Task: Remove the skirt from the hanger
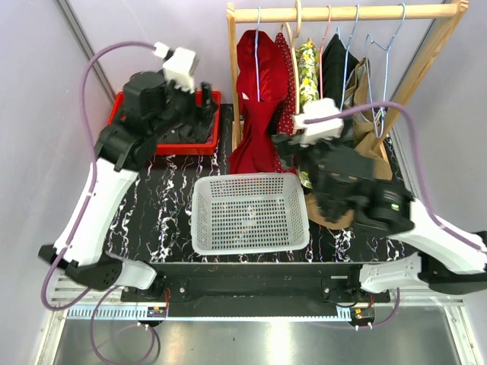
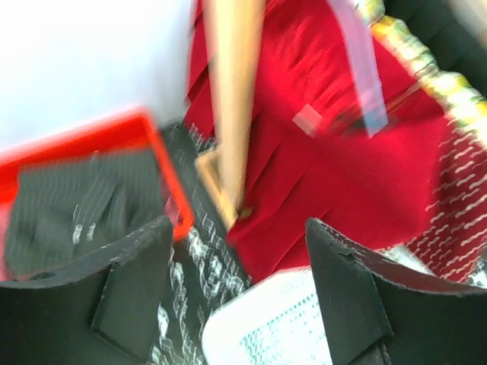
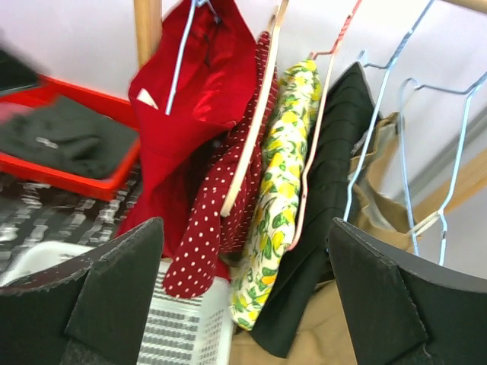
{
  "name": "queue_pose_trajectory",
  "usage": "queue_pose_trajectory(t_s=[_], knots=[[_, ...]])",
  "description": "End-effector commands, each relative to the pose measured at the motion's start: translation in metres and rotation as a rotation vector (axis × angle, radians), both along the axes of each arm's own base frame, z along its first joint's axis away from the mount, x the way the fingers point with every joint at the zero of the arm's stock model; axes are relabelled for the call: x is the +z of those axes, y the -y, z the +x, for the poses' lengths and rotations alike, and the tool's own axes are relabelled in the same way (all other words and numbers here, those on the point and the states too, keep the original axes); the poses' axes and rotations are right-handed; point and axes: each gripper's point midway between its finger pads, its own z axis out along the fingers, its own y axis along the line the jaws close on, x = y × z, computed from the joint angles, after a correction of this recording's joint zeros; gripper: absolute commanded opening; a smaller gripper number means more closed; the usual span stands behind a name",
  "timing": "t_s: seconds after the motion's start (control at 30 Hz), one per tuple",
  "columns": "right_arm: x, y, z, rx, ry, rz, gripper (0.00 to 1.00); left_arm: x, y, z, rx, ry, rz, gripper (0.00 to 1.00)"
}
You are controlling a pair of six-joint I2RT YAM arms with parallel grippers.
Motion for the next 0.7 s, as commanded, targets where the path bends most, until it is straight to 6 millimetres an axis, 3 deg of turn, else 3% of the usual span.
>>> queue_pose_trajectory(t_s=[0.0,0.03,0.07,0.13,0.17,0.23,0.37,0.67], knots=[[0.015,0.011,-0.016,0.123,0.003,0.226,0.94,0.058,0.062,0.01,-0.094,0.193,0.006,0.73],[0.013,0.011,-0.016,0.115,-0.002,0.224,0.94,0.081,0.062,0.01,-0.063,0.244,-0.014,0.74],[0.007,0.009,-0.014,0.102,-0.012,0.195,0.93,0.074,0.076,0.021,-0.067,0.235,0.005,0.74],[0.003,0.009,-0.013,0.084,-0.022,0.184,0.93,0.097,0.083,0.023,-0.052,0.27,-0.054,0.74],[-0.001,0.007,-0.013,0.084,-0.031,0.17,0.93,0.09,0.092,0.033,-0.042,0.248,-0.07,0.73],[-0.003,0.004,-0.013,0.094,-0.037,0.177,0.92,0.096,0.093,0.042,-0.009,0.265,-0.097,0.74],[-0.004,0.009,-0.017,0.109,-0.042,0.209,0.91,0.083,0.099,0.062,0.055,0.239,-0.131,0.73],[-0.021,0.009,-0.022,0.158,-0.071,0.242,0.88,0.059,0.123,0.082,0.049,0.177,-0.17,0.72]])
